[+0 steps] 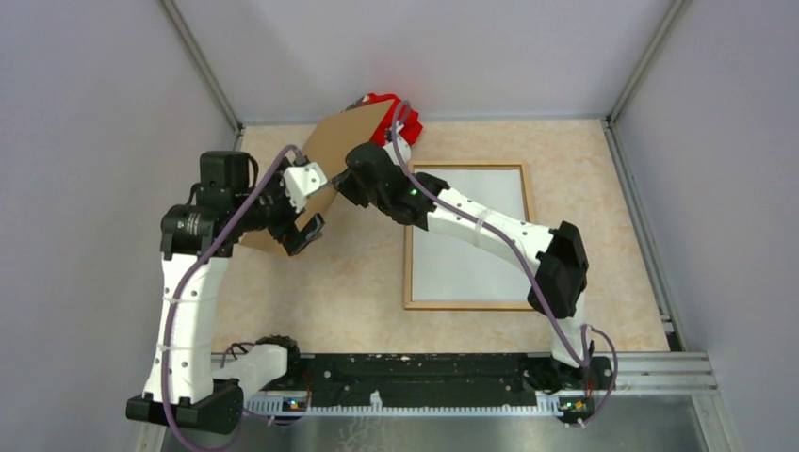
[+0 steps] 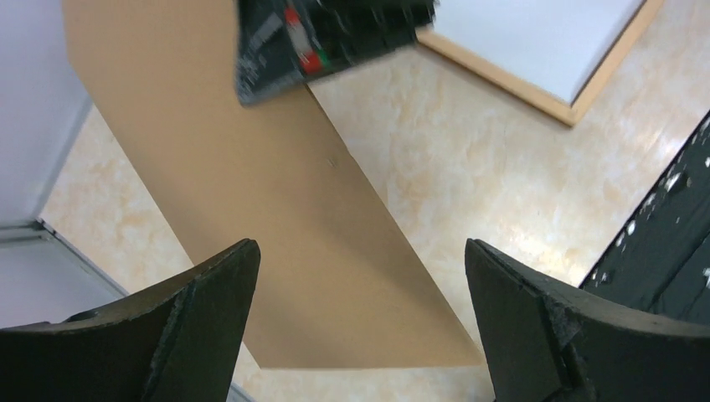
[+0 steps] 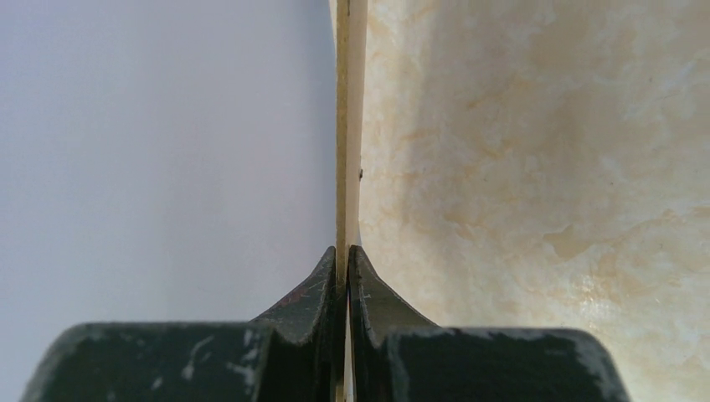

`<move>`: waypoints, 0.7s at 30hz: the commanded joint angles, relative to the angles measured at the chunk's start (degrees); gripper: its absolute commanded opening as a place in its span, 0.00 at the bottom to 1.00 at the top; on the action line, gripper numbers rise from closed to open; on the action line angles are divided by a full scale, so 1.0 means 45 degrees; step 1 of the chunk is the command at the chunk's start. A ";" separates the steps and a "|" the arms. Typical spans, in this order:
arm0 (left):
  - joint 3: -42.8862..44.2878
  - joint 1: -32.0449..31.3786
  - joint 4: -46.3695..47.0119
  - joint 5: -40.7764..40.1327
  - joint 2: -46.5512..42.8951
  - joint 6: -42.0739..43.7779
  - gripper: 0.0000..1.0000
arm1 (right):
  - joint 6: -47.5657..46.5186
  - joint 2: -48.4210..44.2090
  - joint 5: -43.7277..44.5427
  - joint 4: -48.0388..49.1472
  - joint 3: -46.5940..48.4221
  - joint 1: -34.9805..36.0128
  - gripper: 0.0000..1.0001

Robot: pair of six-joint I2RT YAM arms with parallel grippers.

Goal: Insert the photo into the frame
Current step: Pick up the photo frame item at the center of the board, then turn over the photo frame item on the photo frame.

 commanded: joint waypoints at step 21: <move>-0.4173 -0.1153 0.4397 -0.3567 -0.1270 0.0961 0.78 | 0.1479 0.0620 0.1129 0.0861 0.1615 0.0170 0.00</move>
